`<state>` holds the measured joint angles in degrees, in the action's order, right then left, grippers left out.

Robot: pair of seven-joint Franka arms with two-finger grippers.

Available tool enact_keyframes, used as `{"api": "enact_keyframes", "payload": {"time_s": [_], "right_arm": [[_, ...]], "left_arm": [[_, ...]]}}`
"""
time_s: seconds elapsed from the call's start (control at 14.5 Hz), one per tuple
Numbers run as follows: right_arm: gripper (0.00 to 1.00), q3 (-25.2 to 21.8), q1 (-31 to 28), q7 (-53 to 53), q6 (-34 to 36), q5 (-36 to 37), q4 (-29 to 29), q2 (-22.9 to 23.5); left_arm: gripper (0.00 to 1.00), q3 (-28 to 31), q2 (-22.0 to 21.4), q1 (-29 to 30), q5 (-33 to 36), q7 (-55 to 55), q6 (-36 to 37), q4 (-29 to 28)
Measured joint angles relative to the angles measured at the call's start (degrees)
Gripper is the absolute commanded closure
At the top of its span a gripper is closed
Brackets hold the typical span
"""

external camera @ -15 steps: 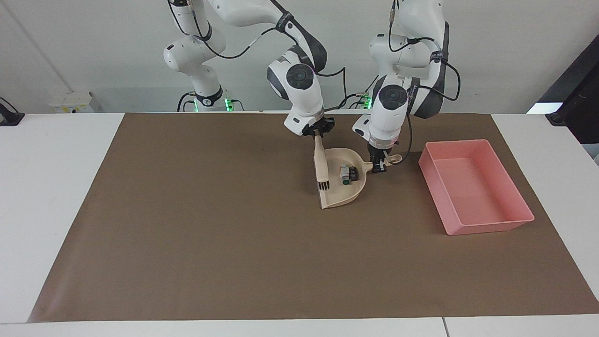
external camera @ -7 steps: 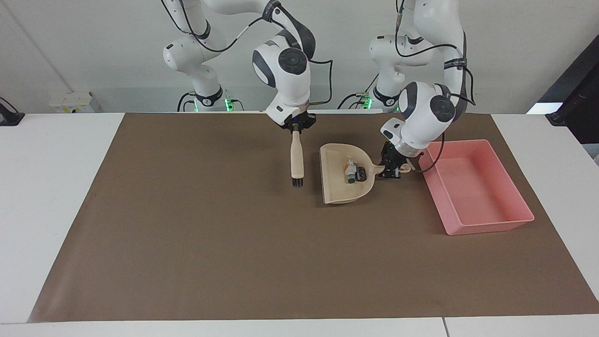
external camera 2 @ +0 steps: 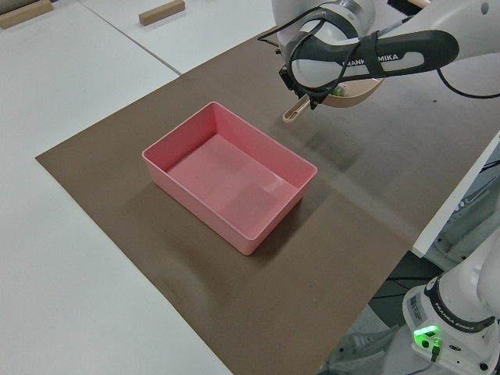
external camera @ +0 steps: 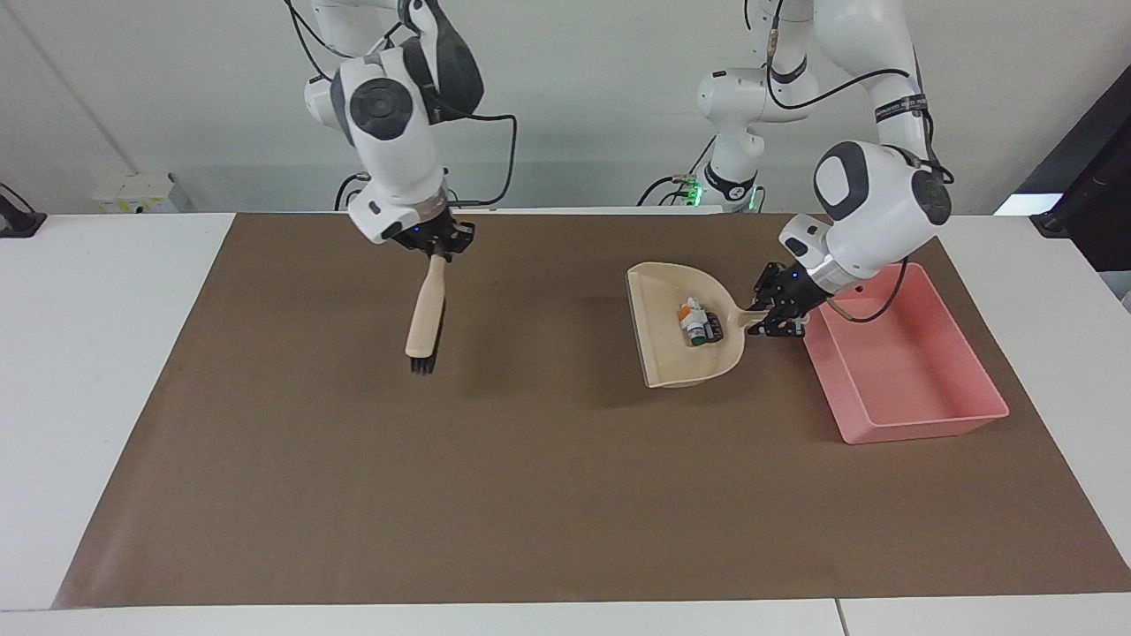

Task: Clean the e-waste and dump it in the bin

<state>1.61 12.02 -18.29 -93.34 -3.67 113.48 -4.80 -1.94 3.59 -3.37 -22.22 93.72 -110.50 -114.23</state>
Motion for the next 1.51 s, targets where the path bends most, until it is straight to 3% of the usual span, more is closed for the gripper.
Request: {"api": "enact_keyframes", "payload": {"time_s": [0.34, 0.62, 0.83, 1.24, 1.51], "right_arm": [[1.0, 0.02, -14.47, 15.91, 0.82, 4.47, 1.61, -0.32], [1.0, -0.01, -23.86, 25.48, -12.85, 6.36, 9.51, 0.61], [1.0, 0.03, -25.79, 27.12, -17.84, 6.73, 12.62, 2.74], [0.98, 0.16, -26.66, 27.24, -19.62, 7.28, 16.35, 3.8], [0.93, 0.15, -28.0, 29.39, -20.49, 7.3, 17.35, 4.03]], "left_arm": [[1.0, 0.35, 4.79, 10.24, -0.12, 1.81, 5.29, 9.67], [1.0, 0.62, 6.25, 19.2, 2.69, 7.8, 6.38, 12.76], [1.0, 0.71, 7.23, 22.79, 13.37, 9.29, 6.76, 16.35], [1.0, 0.45, 7.59, 22.77, 34.7, 8.86, 4.04, 19.25], [1.0, 0.11, 7.23, 20.71, 49.69, 0.19, 4.01, 18.98]]}}
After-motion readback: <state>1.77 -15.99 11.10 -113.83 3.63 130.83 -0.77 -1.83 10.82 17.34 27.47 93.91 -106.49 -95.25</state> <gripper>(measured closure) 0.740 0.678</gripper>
